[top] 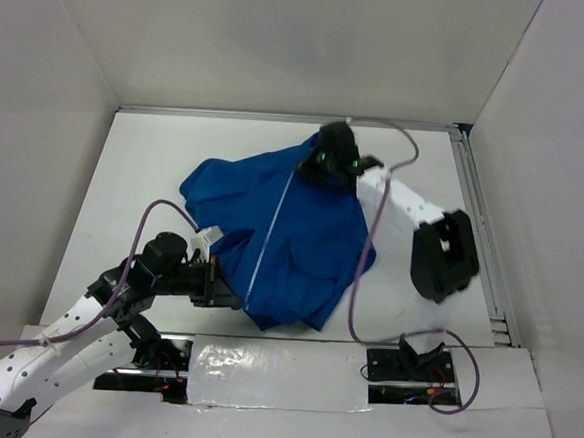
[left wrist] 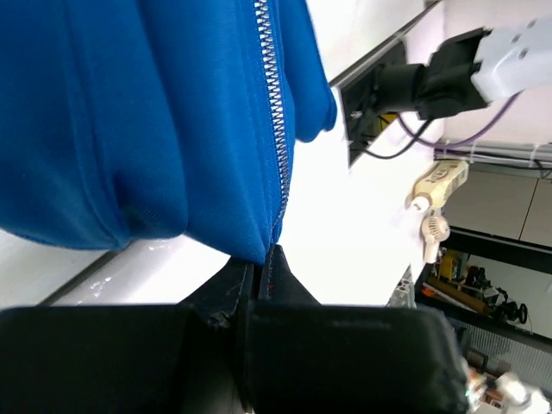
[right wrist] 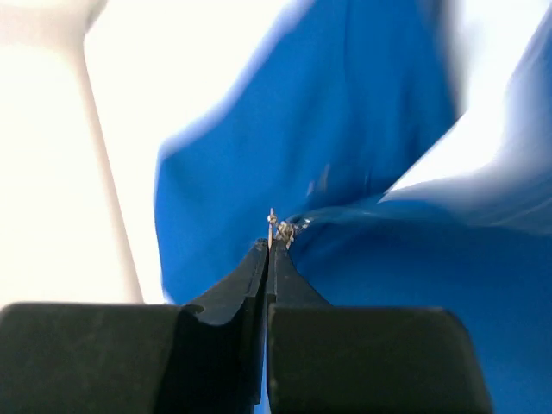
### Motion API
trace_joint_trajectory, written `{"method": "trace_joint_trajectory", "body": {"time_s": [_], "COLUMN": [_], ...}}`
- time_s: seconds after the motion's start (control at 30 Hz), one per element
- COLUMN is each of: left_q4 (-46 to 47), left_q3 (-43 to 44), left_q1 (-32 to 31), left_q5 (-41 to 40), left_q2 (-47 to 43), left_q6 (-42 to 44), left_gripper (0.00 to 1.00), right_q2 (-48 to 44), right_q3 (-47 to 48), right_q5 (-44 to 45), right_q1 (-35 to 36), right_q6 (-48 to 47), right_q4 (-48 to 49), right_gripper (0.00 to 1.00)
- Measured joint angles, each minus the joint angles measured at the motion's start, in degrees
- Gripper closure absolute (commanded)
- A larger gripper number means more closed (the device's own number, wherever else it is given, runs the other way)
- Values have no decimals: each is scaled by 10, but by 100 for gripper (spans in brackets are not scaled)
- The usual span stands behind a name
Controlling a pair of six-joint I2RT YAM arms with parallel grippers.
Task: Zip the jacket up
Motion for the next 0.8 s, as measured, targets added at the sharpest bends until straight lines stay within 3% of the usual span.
{"method": "trace_joint_trajectory", "body": {"time_s": [0.23,0.33,0.5,0.6,0.63,0.7,0.73,0.8], "left_q4": [53,116,143,137,130,107,88,49], "left_q3": [-72,-86,-71,-48,-39,-22,-14,0], "left_q1": [1,5,4,6,9,18,25,37], "left_q5": [2,-24,-45,-68,-73,-89,-99,-125], "left_q2": [16,44,123,166,176,186,187,182], "left_q6": [-7,-17,-18,-19,-21,-35,-42,-61], "left_gripper": [100,100,100,85,75,56,44,30], "right_q2": [301,356,383,407,409,409,409,409], "right_q3": [495,568,583,620,623,623,623,624], "right_q5": [112,114,103,76,70,52,45,35], "right_q1": [-129,-154,-160,-160,-160,-163,-165,-172], "right_q6": [-65,-99,-151,-185,-191,-207,-216,-232], "right_q4": [-80,-89,-55,-30,-25,-6,7,30], "right_gripper": [100,100,100,100,95,80,63,43]}}
